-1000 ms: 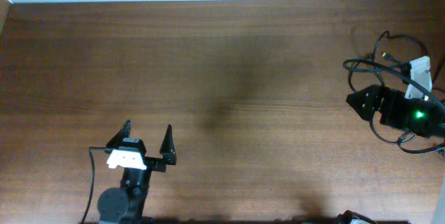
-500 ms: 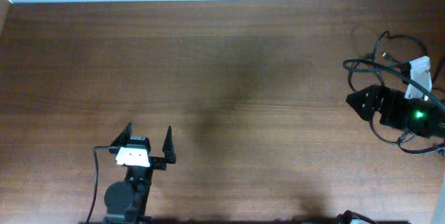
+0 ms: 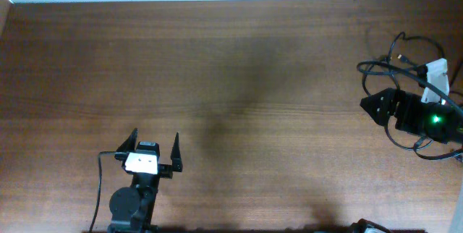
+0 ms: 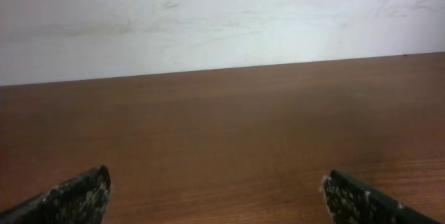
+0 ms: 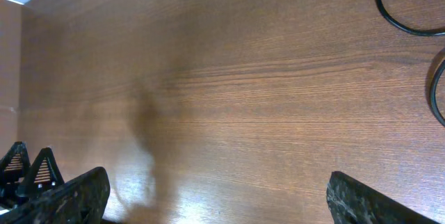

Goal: Untangle cables

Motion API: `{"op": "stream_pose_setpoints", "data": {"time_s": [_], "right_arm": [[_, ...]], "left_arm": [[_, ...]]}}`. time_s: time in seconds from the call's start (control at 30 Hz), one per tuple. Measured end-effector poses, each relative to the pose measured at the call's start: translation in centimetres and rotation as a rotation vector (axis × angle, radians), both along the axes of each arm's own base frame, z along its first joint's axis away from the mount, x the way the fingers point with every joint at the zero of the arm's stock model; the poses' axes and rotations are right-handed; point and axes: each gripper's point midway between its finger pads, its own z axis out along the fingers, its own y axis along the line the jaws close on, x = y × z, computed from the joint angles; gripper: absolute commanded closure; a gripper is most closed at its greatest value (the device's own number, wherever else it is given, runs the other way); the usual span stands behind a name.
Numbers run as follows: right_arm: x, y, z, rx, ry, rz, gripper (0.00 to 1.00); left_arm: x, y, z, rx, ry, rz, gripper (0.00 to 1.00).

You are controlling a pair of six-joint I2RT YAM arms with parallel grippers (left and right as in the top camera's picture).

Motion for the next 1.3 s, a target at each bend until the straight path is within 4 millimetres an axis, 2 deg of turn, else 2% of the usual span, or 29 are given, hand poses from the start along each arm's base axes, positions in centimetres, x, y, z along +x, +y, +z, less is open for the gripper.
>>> {"op": "stream_pose_setpoints", "data": {"time_s": [0.63, 0.7, 0.83, 0.87, 0.97, 1.03, 1.1, 1.17, 1.3], "right_arm": [[0.0, 0.0, 0.0, -0.001, 0.0, 0.0, 0.01], [0.1, -0.5, -0.2, -0.027, 0.004, -0.009, 0.01], [0.2, -2.8, -0.9, -0.159, 0.023, -0.063, 0.01], [0.9, -3.4, -0.5, -0.194, -0.02, -0.073, 0.01], [2.6, -4.5, 3.1, -0.299, -0.238, -0.103, 0.01], [2.7, -4.0, 6.0, -0.34, -0.406, -0.103, 0.01], [2.9, -3.2, 7.9, -0.36, -0.569, -0.076, 0.01], [3.4, -2.6, 7.4, -0.367, -0.677, -0.045, 0.01], [4.1, -0.5, 4.6, -0.395, -0.866, 0.033, 0.01]], "left_arm": [[0.0, 0.0, 0.0, 0.0, 0.0, 0.0, 0.01], [0.0, 0.0, 0.0, 0.0, 0.0, 0.0, 0.01], [0.0, 0.0, 0.0, 0.0, 0.0, 0.0, 0.01], [0.0, 0.0, 0.0, 0.0, 0.0, 0.0, 0.01], [0.0, 0.0, 0.0, 0.0, 0.0, 0.0, 0.01], [0.0, 0.0, 0.0, 0.0, 0.0, 0.0, 0.01], [0.0, 0.0, 0.0, 0.0, 0.0, 0.0, 0.01], [0.0, 0.0, 0.0, 0.0, -0.002, 0.0, 0.01], [0.0, 0.0, 0.0, 0.0, -0.001, 0.0, 0.01]]}}
